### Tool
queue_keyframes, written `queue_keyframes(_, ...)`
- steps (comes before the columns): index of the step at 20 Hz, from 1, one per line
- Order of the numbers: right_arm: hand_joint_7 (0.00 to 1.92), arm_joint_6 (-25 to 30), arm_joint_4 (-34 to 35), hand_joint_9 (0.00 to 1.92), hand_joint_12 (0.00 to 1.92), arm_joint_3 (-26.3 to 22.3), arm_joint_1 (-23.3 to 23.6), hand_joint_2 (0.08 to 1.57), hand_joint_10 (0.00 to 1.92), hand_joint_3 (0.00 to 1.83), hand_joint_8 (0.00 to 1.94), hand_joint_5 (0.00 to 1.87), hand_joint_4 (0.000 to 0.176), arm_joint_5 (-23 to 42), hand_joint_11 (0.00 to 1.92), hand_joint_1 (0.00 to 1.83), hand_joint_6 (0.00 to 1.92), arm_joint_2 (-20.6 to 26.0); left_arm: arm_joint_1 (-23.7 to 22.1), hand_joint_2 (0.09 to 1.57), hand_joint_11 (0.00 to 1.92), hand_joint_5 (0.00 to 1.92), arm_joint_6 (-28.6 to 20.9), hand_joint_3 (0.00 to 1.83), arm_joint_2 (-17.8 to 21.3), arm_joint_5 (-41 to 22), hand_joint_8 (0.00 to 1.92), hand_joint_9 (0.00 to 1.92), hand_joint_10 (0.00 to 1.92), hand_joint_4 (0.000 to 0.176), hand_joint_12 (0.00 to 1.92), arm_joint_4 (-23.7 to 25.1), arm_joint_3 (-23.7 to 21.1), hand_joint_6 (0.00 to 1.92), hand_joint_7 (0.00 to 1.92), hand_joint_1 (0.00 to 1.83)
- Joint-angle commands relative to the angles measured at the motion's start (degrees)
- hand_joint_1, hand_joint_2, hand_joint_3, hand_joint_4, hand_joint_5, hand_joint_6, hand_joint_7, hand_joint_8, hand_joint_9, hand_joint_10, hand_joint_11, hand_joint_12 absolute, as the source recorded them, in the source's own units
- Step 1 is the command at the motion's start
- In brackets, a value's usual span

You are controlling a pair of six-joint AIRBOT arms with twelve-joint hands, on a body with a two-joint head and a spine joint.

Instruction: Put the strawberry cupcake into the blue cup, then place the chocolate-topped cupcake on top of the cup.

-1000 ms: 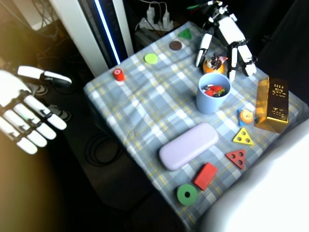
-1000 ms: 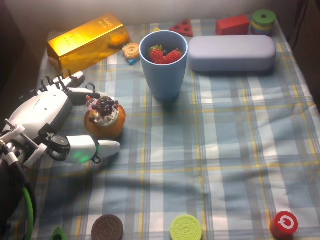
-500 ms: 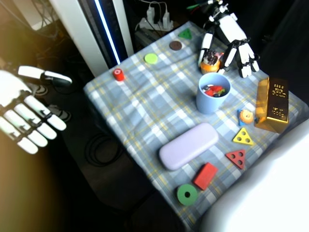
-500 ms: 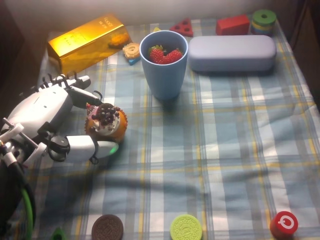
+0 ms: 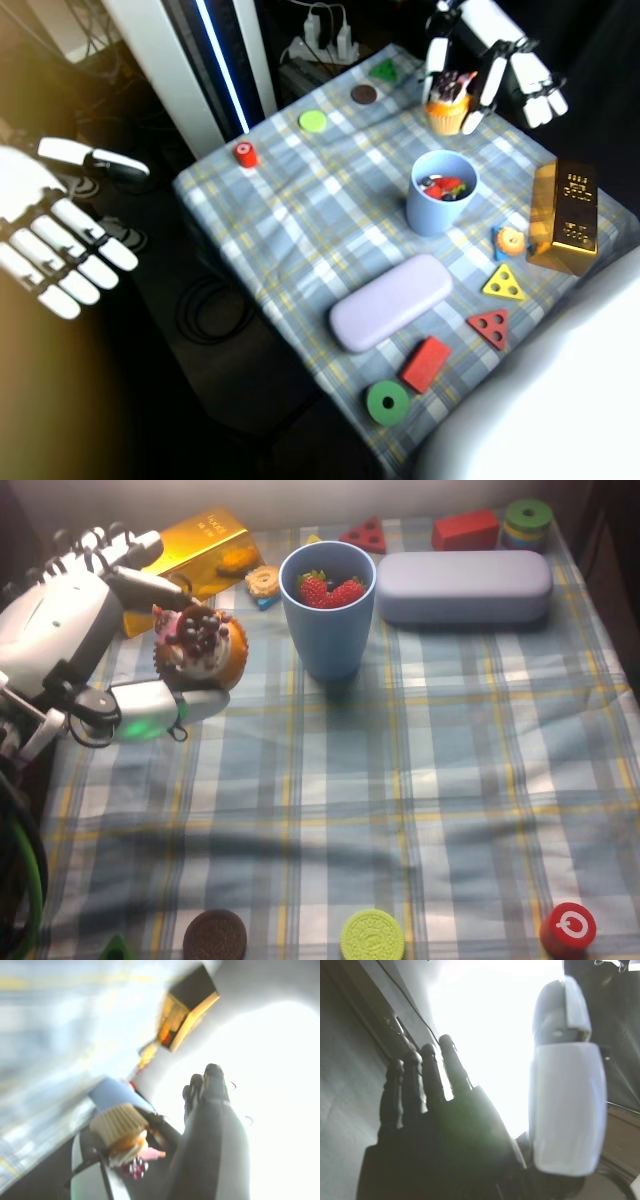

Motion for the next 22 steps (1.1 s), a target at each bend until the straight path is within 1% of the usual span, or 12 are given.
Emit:
queue_keyframes(1, 0.00, 0.56, 1.80, 0.00, 0.00, 0.21, 0.28, 0.95, 0.00, 0.01, 0.00, 0.00, 0.000, 6.67, 0.00, 0.01, 0.00, 0.10, -1.08, 1.05, 0.09, 1.10, -0.16, 0.00, 0.25, -6.40, 0.01, 0.18, 0.00, 0.176, 0.04, 2.98, 0.43, 0.78, 0.31, 1.06)
queue_keyframes(4, 0.00, 0.59, 1.80, 0.00, 0.00, 0.21, 0.27, 0.95, 0.00, 0.00, 0.00, 0.00, 0.000, 6.67, 0.00, 0.00, 0.00, 0.08, -4.26, 1.04, 0.12, 1.12, -0.16, 0.00, -0.27, -5.75, 0.00, 0.20, 0.00, 0.176, 0.06, 4.87, 1.53, 0.74, 0.32, 1.06)
queue_keyframes(5, 0.00, 0.59, 1.80, 0.00, 0.00, 0.20, 0.27, 0.96, 0.00, 0.00, 0.00, 0.00, 0.000, 6.67, 0.00, 0.00, 0.00, 0.07, -5.13, 1.05, 0.13, 1.12, -0.16, 0.00, -0.56, -5.42, 0.00, 0.20, 0.00, 0.157, 0.08, 5.49, 1.93, 0.75, 0.32, 1.07)
queue_keyframes(6, 0.00, 0.59, 1.80, 0.00, 0.00, 0.21, 0.27, 0.96, 0.00, 0.00, 0.00, 0.00, 0.000, 6.67, 0.00, 0.01, 0.00, 0.04, -6.20, 1.05, 0.14, 1.12, -0.16, 0.00, -1.07, -4.84, 0.00, 0.21, 0.00, 0.172, 0.10, 6.13, 2.57, 0.75, 0.31, 1.07)
queue_keyframes(7, 0.00, 0.59, 1.80, 0.00, 0.00, 0.22, 0.27, 0.95, 0.00, 0.00, 0.00, 0.00, 0.000, 6.67, 0.00, 0.01, 0.00, -0.02, -7.11, 1.04, 0.19, 1.14, -0.16, 0.00, -1.70, -4.26, 0.00, 0.24, 0.01, 0.175, 0.14, 6.61, 3.21, 0.70, 0.33, 1.07)
queue_keyframes(9, 0.00, 0.59, 1.80, 0.00, 0.00, 0.25, 0.27, 0.93, 0.00, 0.00, 0.00, 0.00, 0.000, 6.67, 0.00, 0.00, 0.00, -0.20, -8.72, 1.01, 0.02, 1.22, -0.16, 0.00, -2.96, -3.14, 0.00, 0.26, 0.00, 0.176, 0.53, 7.62, 4.46, 0.57, 0.34, 1.09)
queue_keyframes(10, 0.00, 0.59, 1.80, 0.00, 0.00, 0.26, 0.27, 0.94, 0.00, 0.00, 0.00, 0.00, 0.000, 6.67, 0.00, 0.00, 0.00, -0.29, -9.95, 1.01, 0.00, 1.20, -0.15, 0.00, -3.92, -2.05, 0.00, 0.24, 0.00, 0.176, 0.47, 8.20, 5.47, 0.60, 0.32, 1.08)
queue_keyframes(11, 0.00, 0.59, 1.80, 0.00, 0.00, 0.26, 0.27, 0.92, 0.00, 0.00, 0.00, 0.00, 0.000, 6.67, 0.00, 0.00, 0.00, -0.33, -10.88, 1.02, 0.00, 1.18, -0.15, 0.00, -4.64, -1.01, 0.00, 0.20, 0.02, 0.176, 0.30, 8.59, 6.32, 0.63, 0.31, 1.08)
queue_keyframes(13, 0.00, 0.59, 1.78, 0.00, 0.00, 0.25, 0.27, 0.92, 0.00, 0.00, 0.00, 0.00, 0.000, 6.67, 0.00, 0.00, 0.00, -0.40, -12.61, 1.03, 0.00, 1.16, -0.15, 0.00, -5.84, 1.04, 0.00, 0.24, 0.01, 0.176, 0.36, 9.44, 7.81, 0.67, 0.30, 1.08)
queue_keyframes(15, 0.00, 0.65, 1.65, 0.00, 0.00, 0.26, 0.27, 0.95, 0.00, 0.01, 0.00, 0.00, 0.000, 6.67, 0.00, 0.00, 0.00, -0.48, -13.31, 1.03, 0.00, 1.16, -0.15, 0.00, -6.28, 1.44, 0.00, 0.28, 0.00, 0.176, 0.52, 9.57, 8.45, 0.67, 0.33, 1.08)
queue_keyframes(19, 0.00, 0.89, 1.48, 0.00, 0.00, 0.26, 0.27, 0.98, 0.00, 0.02, 0.00, 0.00, 0.000, 6.67, 0.00, 0.00, 0.00, -0.64, -13.86, 1.08, 0.00, 1.03, -0.15, 0.00, -6.64, 1.59, 0.00, 0.22, 0.00, 0.176, 0.29, 9.58, 9.15, 0.88, 0.32, 1.04)
queue_keyframes(22, 0.00, 1.27, 1.43, 0.00, 0.00, 0.26, 0.27, 0.99, 0.00, 0.01, 0.00, 0.00, 0.000, 6.67, 0.00, 0.00, 0.00, -0.80, -14.32, 1.08, 0.00, 1.05, -0.17, 0.00, -8.20, 1.55, 0.00, 0.28, 0.00, 0.176, 0.62, 9.19, 10.45, 0.86, 0.32, 1.04)
